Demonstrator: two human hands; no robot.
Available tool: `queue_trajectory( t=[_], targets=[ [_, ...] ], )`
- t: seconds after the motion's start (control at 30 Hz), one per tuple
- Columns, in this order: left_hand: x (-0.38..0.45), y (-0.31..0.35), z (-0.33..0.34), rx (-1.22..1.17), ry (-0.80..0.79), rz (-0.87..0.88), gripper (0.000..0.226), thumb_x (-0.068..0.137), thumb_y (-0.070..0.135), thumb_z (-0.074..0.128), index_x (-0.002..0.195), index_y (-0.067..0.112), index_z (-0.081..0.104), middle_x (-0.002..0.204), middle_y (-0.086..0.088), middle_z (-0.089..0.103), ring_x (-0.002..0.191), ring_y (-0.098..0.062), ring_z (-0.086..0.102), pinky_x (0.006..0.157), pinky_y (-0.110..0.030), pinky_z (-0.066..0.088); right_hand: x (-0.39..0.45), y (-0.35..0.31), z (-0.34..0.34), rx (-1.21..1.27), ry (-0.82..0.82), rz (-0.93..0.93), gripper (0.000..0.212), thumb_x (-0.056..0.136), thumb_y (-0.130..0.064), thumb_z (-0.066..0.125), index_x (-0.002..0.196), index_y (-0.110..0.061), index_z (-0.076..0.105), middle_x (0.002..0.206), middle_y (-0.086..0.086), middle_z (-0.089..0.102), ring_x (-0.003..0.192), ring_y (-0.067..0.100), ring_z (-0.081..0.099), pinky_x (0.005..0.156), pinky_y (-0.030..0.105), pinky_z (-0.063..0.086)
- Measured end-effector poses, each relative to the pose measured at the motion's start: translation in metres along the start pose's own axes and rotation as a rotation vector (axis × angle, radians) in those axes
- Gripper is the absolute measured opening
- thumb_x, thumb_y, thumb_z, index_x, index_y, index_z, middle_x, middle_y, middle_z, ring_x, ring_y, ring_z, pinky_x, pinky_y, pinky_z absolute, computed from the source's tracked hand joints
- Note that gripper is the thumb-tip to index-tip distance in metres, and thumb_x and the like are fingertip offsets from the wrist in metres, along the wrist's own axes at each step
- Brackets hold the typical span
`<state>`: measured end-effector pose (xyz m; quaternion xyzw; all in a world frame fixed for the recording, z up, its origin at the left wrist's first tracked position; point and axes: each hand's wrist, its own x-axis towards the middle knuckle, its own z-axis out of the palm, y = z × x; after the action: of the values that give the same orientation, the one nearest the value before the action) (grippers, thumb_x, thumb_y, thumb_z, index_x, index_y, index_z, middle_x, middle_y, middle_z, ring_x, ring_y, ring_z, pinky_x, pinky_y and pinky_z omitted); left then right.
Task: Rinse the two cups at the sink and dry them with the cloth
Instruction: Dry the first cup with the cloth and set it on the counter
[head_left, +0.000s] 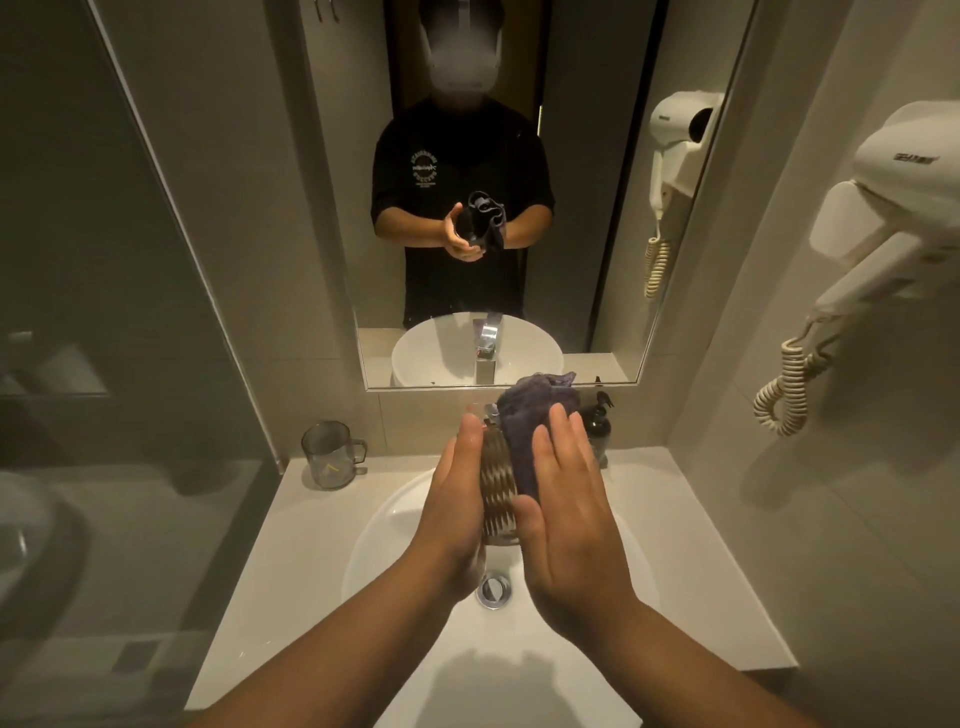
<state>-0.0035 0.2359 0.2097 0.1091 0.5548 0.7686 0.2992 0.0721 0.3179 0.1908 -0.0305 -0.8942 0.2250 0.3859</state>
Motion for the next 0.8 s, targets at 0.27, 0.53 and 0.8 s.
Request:
queue_trajectory(
  t=[0.27, 0.53, 0.8],
  targets=[
    [0.006, 0.006, -0.008, -0.161, -0.065, -0.148, 0.082, 0.091, 0.075, 0.024, 0.114, 0.014, 0.072, 0.111, -0.018, 0.073, 0.099, -0.031, 0.071, 0.089, -0.046, 0.053, 0.012, 0.006, -0.009, 0.781, -0.105, 0.470, 0.055, 0.092, -0.054, 0.029, 0.146, -0.048, 0.027, 0.145, 0.009, 0.047, 0.117, 0.013, 0.044, 0.091, 0.028, 0.043],
    [0.006, 0.016, 0.011, -0.012, 0.100, -0.003, 0.064, 0.099, 0.063, 0.021, 0.101, 0.024, 0.073, 0.097, -0.004, 0.079, 0.084, -0.015, 0.076, 0.067, -0.029, 0.058, 0.018, 0.007, -0.009, 0.119, 0.073, 0.040, 0.053, 0.103, -0.034, 0.024, 0.151, -0.011, 0.022, 0.159, 0.005, 0.019, 0.149, 0.017, 0.014, 0.120, 0.029, 0.015],
    [0.008, 0.021, 0.004, -0.070, 0.007, -0.050, 0.078, 0.094, 0.070, 0.021, 0.086, 0.019, 0.079, 0.092, -0.011, 0.077, 0.082, -0.026, 0.075, 0.077, -0.042, 0.058, 0.020, 0.001, -0.011, 0.429, 0.011, 0.150, 0.050, 0.101, -0.035, 0.029, 0.150, -0.026, 0.030, 0.158, -0.004, 0.029, 0.146, 0.015, 0.025, 0.119, 0.037, 0.024]
  ],
)
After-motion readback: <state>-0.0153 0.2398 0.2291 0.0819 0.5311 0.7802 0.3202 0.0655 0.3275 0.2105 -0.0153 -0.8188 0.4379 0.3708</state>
